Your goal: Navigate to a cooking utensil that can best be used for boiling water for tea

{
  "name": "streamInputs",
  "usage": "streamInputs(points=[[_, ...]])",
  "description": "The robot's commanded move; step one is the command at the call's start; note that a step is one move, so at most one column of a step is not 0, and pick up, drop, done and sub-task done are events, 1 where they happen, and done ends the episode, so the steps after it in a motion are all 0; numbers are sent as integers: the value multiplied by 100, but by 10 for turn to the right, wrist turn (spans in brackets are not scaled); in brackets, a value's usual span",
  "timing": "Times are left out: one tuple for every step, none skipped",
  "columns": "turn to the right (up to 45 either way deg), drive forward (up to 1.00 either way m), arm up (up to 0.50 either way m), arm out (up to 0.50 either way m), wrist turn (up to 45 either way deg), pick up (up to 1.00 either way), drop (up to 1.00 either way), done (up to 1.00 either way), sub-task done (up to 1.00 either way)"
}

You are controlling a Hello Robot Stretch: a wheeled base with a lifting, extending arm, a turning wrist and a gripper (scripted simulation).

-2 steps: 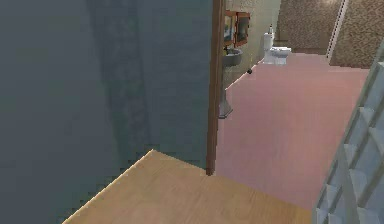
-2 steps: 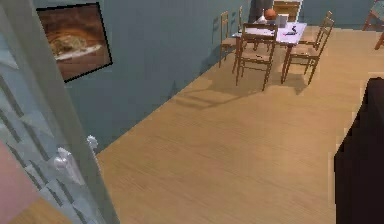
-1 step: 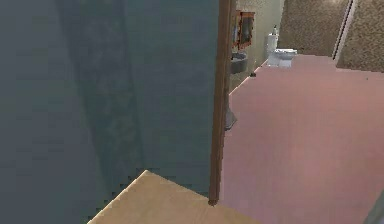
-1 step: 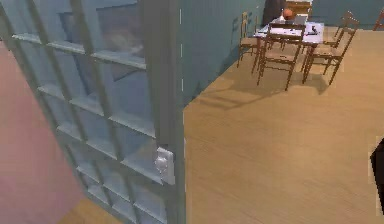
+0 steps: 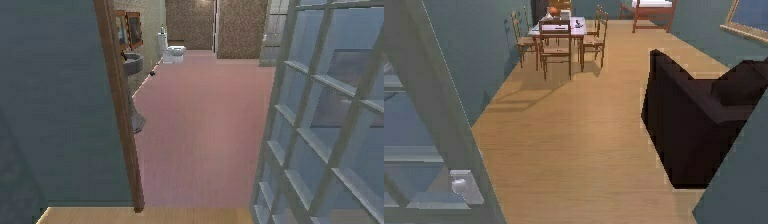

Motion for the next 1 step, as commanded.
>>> streamInputs(points=[[30, 0, 0, 0, 0, 0, 0, 0, 0]])
